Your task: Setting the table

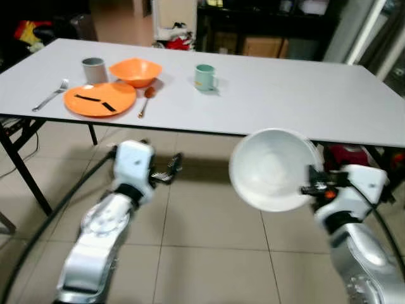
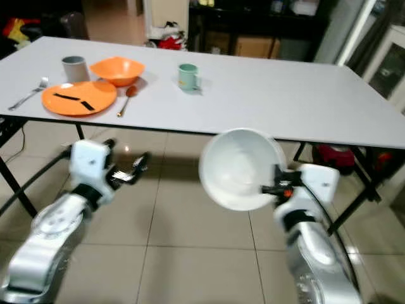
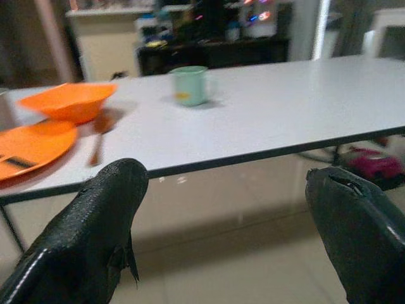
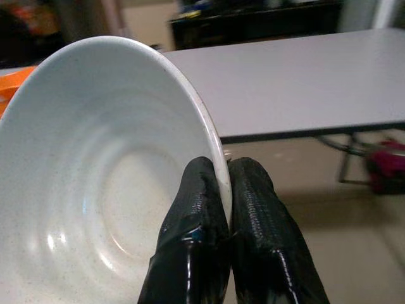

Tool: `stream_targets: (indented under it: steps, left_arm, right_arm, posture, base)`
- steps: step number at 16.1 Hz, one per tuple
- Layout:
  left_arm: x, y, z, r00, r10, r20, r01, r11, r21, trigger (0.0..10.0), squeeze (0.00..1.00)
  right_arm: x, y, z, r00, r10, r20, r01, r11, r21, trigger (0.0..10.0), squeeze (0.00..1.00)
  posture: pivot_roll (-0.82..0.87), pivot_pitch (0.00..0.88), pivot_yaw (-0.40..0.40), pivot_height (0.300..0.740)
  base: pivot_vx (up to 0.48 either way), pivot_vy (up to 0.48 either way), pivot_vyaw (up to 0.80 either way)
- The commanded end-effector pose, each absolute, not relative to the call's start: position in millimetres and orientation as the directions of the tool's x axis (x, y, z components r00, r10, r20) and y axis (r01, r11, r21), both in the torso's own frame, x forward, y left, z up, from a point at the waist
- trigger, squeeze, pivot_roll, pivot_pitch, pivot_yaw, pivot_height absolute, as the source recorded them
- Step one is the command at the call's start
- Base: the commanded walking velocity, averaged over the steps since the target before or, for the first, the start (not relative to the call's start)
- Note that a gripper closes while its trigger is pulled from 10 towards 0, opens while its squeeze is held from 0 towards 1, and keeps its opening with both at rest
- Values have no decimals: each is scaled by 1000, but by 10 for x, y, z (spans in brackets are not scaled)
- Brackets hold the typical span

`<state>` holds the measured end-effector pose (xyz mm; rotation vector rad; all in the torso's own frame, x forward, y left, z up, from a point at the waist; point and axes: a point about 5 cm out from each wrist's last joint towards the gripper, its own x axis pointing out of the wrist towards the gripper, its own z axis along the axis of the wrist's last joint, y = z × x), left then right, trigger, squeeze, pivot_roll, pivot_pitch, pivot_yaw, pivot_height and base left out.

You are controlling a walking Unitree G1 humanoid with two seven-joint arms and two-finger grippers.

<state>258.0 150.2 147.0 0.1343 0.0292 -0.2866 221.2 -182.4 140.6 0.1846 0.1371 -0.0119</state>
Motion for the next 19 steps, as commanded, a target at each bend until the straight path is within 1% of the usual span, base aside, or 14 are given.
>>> stream_targets:
  steps: [1, 4, 9, 10, 13, 19]
  left_arm:
    - [2596, 1477, 1500, 958, -285, -33, 287, 950, 126, 10000, 0]
    - [2583, 1493, 1471, 958, -283, -40, 286, 950, 127, 10000, 0]
    - [2595, 1511, 1463, 959, -280, -43, 283, 951, 125, 10000, 0]
    - [2599, 1506, 1465, 959, -281, -42, 284, 951, 124, 10000, 0]
    - [2604, 1498, 1471, 958, -285, -41, 288, 949, 125, 10000, 0]
    - [2607, 1513, 1486, 957, -289, -39, 292, 947, 133, 10000, 0]
  right_arm:
    - [2214, -1897, 1496, 995, -22, -93, 39, 984, 175, 10000, 0]
    - [2212, -1962, 1501, 995, -42, -92, 58, 983, 176, 10000, 0]
    - [2211, -1988, 1508, 994, -57, -92, 73, 980, 187, 10000, 0]
    - [2208, -1999, 1515, 994, -59, -90, 76, 978, 195, 10000, 0]
    - [2217, -2025, 1540, 995, -67, -80, 81, 977, 196, 10000, 0]
    - [2236, -2065, 1574, 996, -57, -71, 71, 973, 218, 10000, 0]
  posture:
    - [16, 0, -65, 740]
    - [12, 0, -63, 740]
    - [8, 0, -57, 740]
    - [7, 0, -56, 740]
    - [5, 0, -53, 740]
    - [8, 0, -49, 740]
  base:
    - [315, 0, 0]
    - [319, 0, 0]
    - [317, 0, 0]
    - [319, 0, -800]
    - [316, 0, 0]
    - [319, 0, 0]
